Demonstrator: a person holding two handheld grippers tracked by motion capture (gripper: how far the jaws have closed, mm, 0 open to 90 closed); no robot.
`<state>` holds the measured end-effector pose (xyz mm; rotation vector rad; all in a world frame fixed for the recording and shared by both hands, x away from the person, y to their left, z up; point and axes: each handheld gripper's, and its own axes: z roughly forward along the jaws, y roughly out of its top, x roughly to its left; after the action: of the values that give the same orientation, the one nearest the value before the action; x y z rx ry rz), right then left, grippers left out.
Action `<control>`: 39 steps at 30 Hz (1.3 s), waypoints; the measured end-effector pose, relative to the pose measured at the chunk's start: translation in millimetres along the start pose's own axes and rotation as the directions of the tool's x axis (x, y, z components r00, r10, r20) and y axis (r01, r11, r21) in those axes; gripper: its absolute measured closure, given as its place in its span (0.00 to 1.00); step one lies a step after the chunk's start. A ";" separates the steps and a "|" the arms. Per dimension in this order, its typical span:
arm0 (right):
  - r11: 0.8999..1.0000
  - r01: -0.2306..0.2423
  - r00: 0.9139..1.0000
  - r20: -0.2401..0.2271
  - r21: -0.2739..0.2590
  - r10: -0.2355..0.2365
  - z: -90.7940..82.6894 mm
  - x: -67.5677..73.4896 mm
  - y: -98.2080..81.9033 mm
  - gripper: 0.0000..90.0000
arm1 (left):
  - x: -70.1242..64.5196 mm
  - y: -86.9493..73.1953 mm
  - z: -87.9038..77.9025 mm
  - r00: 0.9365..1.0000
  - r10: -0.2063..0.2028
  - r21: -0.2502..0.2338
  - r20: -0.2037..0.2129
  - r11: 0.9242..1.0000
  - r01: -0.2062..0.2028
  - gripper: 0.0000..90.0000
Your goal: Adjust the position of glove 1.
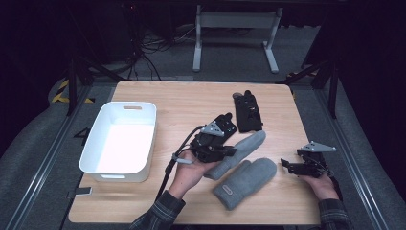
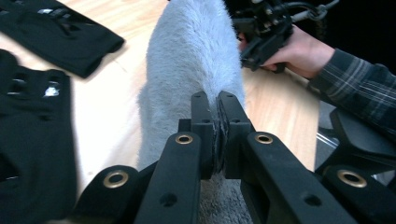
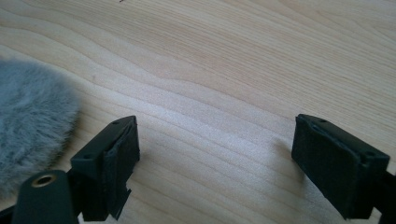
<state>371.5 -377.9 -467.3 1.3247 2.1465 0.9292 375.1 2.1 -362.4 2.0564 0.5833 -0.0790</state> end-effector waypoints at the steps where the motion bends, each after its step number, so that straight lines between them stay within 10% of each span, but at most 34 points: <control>1: 1.000 0.000 1.000 0.000 0.000 0.000 0.0 0.0 0.0 0.17 | -1.8 -0.2 1.5 1.000 -0.002 0.004 0.005 1.000 0.002 0.97; 31: 1.000 0.001 1.000 -0.001 -0.001 -0.001 -0.1 0.0 0.0 0.18 | -30.5 -21.2 56.9 0.999 0.003 0.114 0.044 0.993 -0.008 0.95; 39: 1.000 0.001 1.000 -0.002 -0.001 -0.001 -0.1 0.0 0.0 0.18 | -33.2 -22.5 60.3 0.998 0.023 0.111 0.053 0.993 -0.028 0.71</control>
<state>371.4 -378.0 -467.3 1.3228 2.1477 0.9307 346.6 -50.5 -403.1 2.1626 0.5310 -0.1520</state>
